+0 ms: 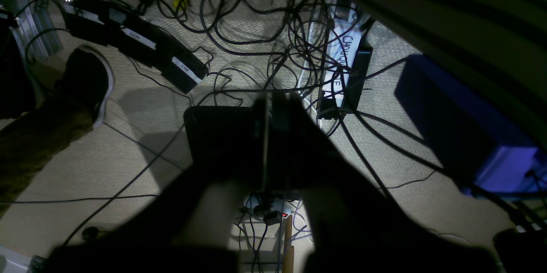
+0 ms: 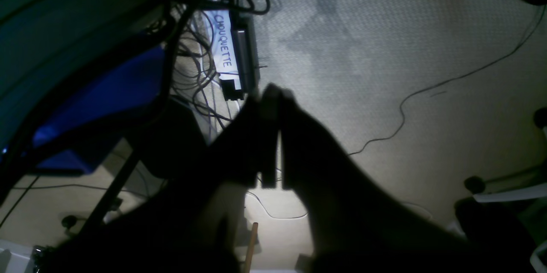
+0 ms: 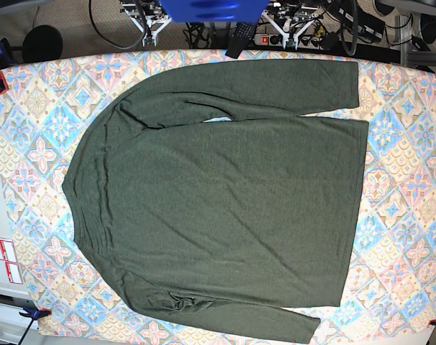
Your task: Fold the T-shirt properly
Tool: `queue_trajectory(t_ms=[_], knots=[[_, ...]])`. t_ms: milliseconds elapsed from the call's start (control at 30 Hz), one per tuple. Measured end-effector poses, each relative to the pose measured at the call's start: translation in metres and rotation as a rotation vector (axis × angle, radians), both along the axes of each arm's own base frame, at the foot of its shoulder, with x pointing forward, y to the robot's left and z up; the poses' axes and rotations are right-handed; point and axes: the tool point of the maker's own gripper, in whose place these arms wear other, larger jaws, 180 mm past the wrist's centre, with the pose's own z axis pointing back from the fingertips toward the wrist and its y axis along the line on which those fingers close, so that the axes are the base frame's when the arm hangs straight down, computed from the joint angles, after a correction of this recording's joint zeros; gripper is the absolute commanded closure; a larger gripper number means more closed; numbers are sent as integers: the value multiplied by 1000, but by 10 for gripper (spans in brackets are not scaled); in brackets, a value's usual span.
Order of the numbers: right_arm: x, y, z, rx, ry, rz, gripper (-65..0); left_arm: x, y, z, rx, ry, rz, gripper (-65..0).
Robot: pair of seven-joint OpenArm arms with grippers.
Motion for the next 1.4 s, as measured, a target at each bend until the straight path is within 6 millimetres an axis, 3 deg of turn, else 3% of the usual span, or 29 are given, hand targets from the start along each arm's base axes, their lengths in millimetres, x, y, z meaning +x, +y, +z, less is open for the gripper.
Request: queue_trajectory(t_ms=[800,1067,1200,1400], knots=[[-1,0,0,0,1,0,-2,0,0,0,0,-2,-1,0],[-3,-1,0,-2,4,0,0,-13,2,1,3,14,-1,0],[-9,-8,1,-8,2,4,0,-20,20,2,30,21,-4,0],[-32,-52,10,-87,-9,24,0,-32,56,11,85,-15,-25,0]])
